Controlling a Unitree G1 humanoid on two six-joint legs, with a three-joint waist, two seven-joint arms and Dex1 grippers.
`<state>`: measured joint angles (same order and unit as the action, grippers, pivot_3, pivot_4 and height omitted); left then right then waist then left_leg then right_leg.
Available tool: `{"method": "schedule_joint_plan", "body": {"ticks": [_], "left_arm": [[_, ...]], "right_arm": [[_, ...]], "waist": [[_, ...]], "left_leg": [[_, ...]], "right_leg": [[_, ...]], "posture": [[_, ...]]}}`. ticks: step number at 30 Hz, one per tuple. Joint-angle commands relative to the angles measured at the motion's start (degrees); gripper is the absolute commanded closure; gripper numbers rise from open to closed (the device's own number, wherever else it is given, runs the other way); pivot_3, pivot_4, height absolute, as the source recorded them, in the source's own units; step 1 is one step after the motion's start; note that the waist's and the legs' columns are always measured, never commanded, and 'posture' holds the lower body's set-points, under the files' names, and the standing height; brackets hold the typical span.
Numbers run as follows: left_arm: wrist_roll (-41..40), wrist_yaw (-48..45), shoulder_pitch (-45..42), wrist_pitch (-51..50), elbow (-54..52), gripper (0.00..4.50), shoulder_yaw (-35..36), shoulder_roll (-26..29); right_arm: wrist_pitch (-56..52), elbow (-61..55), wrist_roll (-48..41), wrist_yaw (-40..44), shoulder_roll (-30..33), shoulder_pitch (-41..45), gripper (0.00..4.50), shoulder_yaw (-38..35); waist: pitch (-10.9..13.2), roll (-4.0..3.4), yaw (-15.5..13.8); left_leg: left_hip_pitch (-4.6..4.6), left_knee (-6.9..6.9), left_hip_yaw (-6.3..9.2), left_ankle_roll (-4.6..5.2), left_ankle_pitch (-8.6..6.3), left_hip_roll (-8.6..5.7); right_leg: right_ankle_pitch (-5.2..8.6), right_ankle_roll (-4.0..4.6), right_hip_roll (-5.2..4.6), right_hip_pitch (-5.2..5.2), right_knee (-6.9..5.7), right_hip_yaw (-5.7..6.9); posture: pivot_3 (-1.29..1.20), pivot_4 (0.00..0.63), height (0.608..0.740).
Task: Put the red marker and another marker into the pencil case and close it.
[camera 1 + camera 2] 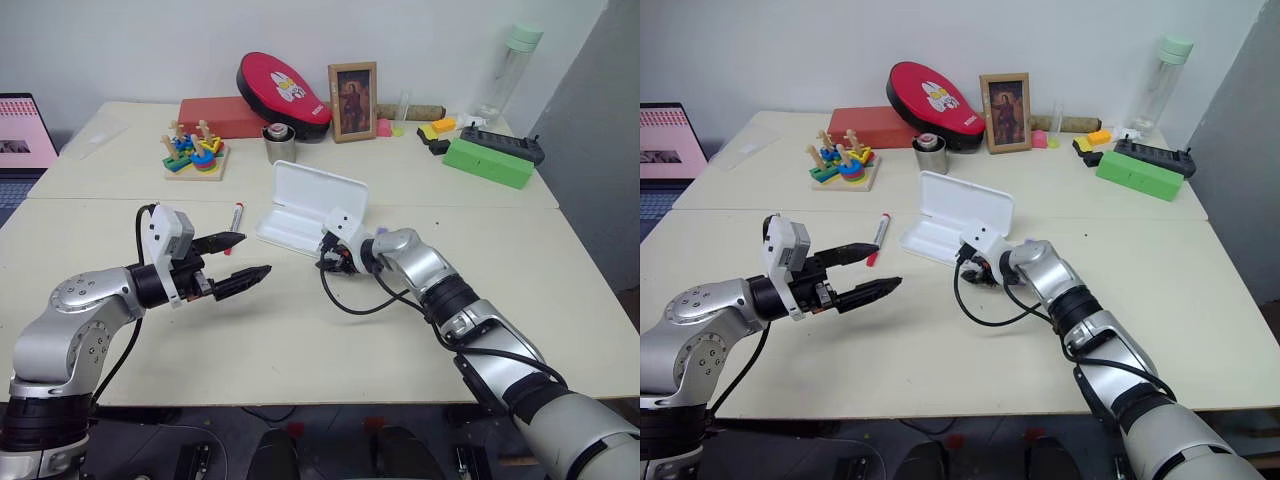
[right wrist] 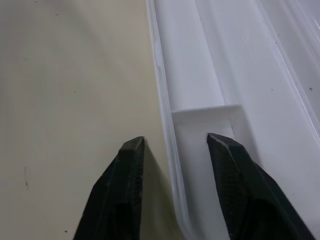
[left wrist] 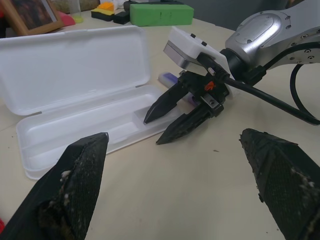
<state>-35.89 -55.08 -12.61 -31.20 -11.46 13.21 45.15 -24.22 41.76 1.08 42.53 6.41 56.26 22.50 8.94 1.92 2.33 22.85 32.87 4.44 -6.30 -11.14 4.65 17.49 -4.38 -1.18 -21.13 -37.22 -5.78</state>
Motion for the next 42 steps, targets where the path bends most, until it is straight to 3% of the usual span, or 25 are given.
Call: {"method": "schedule_joint_plan", "body": {"ticks": [1,3,6,12,17,23,42], "left_arm": [[-0.9,0.6,-1.1,0.2,-1.9,0.0,1.6,0.1],[-0.9,0.7,-1.1,0.3,-1.8,0.0,1.6,0.1],[-1.0,1.0,-1.0,0.5,-1.6,0.0,2.1,0.2],[-1.6,0.8,0.9,-0.1,-3.1,0.0,3.5,0.6],[-4.0,-0.1,9.2,-2.7,-8.0,0.0,8.6,2.3],[-5.2,-1.5,16.4,-3.3,-10.4,0.0,13.0,3.8],[-6.4,0.3,17.7,-4.4,-12.9,0.0,12.8,3.3]], "right_arm": [[0.1,-0.4,0.8,1.3,0.0,0.0,3.4,-0.6],[0.3,-1.1,1.0,2.0,0.2,-0.4,4.01,-0.5],[0.2,-2.9,1.1,3.3,0.7,-0.9,4.48,-0.4],[1.1,-11.7,0.5,7.8,3.0,-2.7,4.48,-0.5],[0.5,-30.4,-0.9,17.2,9.7,-10.2,4.48,3.1],[1.3,-42.0,-1.1,22.7,15.5,-17.1,4.48,6.6],[4.7,-38.0,1.0,22.6,14.2,-17.9,4.48,8.9]], "waist": [[0.0,0.0,0.1],[0.0,0.0,0.2],[0.0,0.01,0.2],[0.0,0.0,0.2],[0.0,-0.01,0.4],[0.1,-0.11,0.4],[0.1,-0.08,0.3]], "left_leg": [[0.0,0.0,0.0,0.0,0.0,0.0],[0.0,0.0,0.0,0.0,0.0,0.0],[0.01,0.0,0.0,0.0,0.0,-0.01],[0.03,-0.01,0.01,0.0,0.0,-0.01],[0.09,-0.03,0.02,0.0,-0.01,-0.01],[0.05,-0.03,0.04,0.0,-0.01,0.02],[0.01,0.04,0.03,0.02,0.05,0.01]], "right_leg": [[0.0,0.0,0.0,0.0,0.0,0.0],[0.0,0.0,0.0,0.0,0.0,0.0],[0.0,0.0,0.0,0.0,0.0,0.0],[0.0,0.0,0.0,-0.01,0.02,0.01],[0.01,0.02,-0.01,-0.03,0.07,0.01],[0.05,0.08,-0.02,-0.02,0.08,0.09],[-0.02,-0.04,-0.01,-0.01,0.11,0.06]], "posture": [[0.0,0.15,0.74],[0.0,0.15,0.74],[0.0,0.15,0.74],[0.0,0.15,0.74],[0.0,0.15,0.74],[0.0,0.15,0.74],[0.0,0.15,0.74]]}}
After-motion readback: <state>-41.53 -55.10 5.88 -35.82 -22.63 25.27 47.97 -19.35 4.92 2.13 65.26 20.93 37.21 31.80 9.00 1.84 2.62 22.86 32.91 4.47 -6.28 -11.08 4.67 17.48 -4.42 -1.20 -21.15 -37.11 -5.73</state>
